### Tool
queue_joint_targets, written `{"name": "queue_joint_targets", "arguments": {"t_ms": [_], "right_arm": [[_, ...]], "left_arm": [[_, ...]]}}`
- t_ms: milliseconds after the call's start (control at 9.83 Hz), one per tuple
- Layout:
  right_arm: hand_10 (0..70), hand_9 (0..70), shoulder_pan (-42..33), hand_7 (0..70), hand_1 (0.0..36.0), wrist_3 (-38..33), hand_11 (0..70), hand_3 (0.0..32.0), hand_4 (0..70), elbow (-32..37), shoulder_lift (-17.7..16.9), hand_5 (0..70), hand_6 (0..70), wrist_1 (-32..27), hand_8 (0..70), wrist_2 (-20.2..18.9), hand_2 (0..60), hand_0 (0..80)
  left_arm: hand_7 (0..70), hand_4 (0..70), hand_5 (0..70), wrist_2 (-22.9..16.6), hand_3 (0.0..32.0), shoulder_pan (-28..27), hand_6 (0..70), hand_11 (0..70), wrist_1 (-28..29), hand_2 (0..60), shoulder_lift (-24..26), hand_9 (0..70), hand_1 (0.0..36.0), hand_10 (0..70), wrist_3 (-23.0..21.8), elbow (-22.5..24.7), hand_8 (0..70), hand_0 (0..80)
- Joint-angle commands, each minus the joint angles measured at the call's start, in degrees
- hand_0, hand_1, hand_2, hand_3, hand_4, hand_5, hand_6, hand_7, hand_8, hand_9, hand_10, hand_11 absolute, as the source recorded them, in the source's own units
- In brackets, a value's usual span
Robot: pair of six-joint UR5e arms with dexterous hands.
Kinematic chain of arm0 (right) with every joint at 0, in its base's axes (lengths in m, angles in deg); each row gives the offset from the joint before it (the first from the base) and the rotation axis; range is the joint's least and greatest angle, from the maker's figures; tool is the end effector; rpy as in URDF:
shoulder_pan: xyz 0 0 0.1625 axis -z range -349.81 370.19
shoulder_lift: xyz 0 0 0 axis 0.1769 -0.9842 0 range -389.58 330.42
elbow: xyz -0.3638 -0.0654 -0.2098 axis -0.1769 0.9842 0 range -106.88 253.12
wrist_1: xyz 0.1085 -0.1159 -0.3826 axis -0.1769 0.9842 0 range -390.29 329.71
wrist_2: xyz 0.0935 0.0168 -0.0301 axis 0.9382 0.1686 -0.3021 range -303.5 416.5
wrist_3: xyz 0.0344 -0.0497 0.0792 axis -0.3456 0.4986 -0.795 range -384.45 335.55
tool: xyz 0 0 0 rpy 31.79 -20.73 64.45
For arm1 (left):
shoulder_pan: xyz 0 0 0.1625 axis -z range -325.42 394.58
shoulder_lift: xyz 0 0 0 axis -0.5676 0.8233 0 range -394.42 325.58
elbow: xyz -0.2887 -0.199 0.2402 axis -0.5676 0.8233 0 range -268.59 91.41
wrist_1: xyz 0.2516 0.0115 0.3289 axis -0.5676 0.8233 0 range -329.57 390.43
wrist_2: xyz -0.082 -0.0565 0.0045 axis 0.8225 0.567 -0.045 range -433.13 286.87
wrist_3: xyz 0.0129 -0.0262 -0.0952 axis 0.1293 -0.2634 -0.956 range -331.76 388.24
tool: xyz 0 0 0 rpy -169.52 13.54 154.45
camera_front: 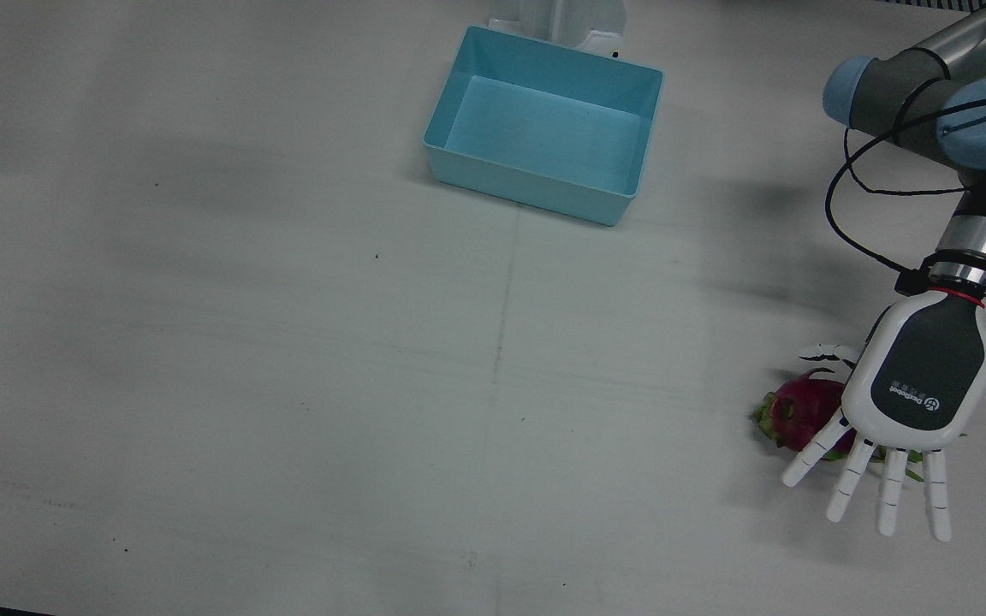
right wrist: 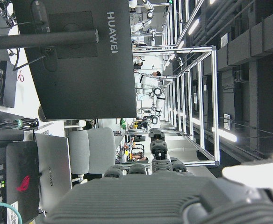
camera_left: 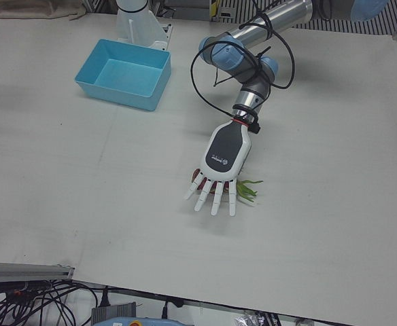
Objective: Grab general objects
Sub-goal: 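Lower the open left hand around the dragon fruit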
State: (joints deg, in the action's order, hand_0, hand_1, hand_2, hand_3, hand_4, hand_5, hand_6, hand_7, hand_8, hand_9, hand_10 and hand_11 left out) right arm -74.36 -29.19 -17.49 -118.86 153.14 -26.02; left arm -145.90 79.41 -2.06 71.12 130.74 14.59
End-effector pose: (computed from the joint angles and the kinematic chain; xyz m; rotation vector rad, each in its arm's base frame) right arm 0.0988 -0.5042 0.6815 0.0452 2.1254 -2.2008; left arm 0.2726 -0.5005 0.4892 0.9488 1.2208 -0.6759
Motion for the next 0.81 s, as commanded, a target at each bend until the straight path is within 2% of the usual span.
{"name": "queue_joint_targets", "arguments": {"t_ms": [0,407,508,712], "right_arm": [[0.0,0.0,0.0,0.0,0.0,0.0,0.0,0.0,0.0,0.0,0.1,0.0,0.0,0.0,0.0,0.0,0.0,0.0],[0.0,0.0,0.0,0.0,0.0,0.0,0.0,0.0,0.0,0.0,0.0,0.0,0.0,0.0,0.0,0.0,0.0,0.0],[0.0,0.0,0.0,0.0,0.0,0.0,0.0,0.0,0.0,0.0,0.0,0.0,0.0,0.0,0.0,0.0,0.0,0.0],[0.0,0.0,0.0,0.0,0.0,0.0,0.0,0.0,0.0,0.0,0.1,0.0,0.0,0.0,0.0,0.0,0.0,0.0]], "left_arm": [[0.0,0.0,0.0,0.0,27.8,-0.1,0.0,0.0,1.5,17.2,-0.2,0.0,24.4,0.0,0.7,-2.5,0.0,49.1],[0.0,0.0,0.0,0.0,25.4,0.3,0.0,0.0,3.4,16.9,-0.1,0.0,24.5,0.0,1.7,-4.0,0.0,49.3],[0.0,0.0,0.0,0.0,26.4,0.3,0.0,0.0,3.7,18.0,-0.2,0.0,25.5,0.0,2.6,-4.0,0.0,49.9],[0.0,0.0,0.0,0.0,29.0,0.2,0.0,0.0,3.9,16.7,-0.2,0.0,24.7,0.0,3.6,-4.0,0.0,49.6]]}}
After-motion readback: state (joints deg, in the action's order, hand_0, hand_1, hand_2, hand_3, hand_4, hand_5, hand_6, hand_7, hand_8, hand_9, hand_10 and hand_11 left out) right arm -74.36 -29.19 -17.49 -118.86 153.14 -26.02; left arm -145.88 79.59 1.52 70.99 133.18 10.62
